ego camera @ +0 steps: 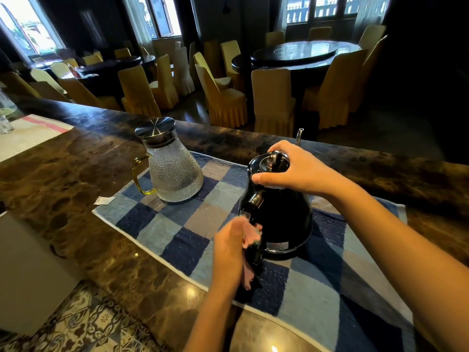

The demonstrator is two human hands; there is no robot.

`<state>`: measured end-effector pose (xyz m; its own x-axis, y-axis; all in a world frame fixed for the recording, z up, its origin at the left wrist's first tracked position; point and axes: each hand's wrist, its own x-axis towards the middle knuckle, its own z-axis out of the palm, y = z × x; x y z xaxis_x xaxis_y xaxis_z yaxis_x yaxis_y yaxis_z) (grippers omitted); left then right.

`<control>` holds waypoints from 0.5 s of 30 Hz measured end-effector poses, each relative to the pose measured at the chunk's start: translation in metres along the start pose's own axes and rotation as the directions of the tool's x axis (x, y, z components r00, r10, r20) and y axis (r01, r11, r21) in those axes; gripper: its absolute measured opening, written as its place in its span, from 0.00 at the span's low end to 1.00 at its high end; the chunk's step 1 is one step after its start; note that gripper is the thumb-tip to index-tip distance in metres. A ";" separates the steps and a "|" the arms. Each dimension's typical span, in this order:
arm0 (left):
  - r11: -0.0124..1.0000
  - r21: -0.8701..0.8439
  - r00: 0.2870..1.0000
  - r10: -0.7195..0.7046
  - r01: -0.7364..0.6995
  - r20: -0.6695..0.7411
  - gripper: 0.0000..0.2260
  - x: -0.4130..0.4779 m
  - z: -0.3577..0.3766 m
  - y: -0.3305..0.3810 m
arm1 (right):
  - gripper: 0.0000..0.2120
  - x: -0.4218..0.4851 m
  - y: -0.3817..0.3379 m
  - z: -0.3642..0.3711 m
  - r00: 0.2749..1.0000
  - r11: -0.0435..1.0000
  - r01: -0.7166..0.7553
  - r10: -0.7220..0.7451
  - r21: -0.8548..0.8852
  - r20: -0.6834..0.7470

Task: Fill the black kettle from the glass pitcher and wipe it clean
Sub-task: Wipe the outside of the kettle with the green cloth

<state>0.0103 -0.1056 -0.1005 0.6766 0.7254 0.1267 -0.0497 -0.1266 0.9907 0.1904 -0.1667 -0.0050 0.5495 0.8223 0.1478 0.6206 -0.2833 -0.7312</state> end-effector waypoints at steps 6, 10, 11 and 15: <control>0.921 0.386 0.996 0.071 -0.046 -0.051 0.19 -0.009 0.001 0.001 | 0.31 0.000 0.001 0.000 1.000 1.000 0.000 0.000 -0.013 0.002; 0.786 0.611 0.995 0.092 -0.099 0.043 0.21 0.004 -0.002 0.027 | 0.31 -0.001 0.000 0.000 1.000 1.000 -0.002 0.002 -0.024 0.001; 0.774 0.624 0.994 0.103 -0.109 0.046 0.21 0.005 0.000 0.034 | 0.31 -0.001 0.000 0.000 1.000 1.000 -0.002 0.002 -0.024 -0.002; 0.770 0.623 0.990 0.122 -0.137 0.067 0.17 0.013 0.004 0.057 | 0.32 -0.001 0.000 0.000 1.000 1.000 0.001 -0.001 -0.026 -0.008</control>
<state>0.0190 -0.1064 -0.0427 0.7133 0.6574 0.2430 0.3265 -0.6185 0.7147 0.1898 -0.1673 -0.0051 0.5532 0.8186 0.1544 0.6354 -0.2948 -0.7137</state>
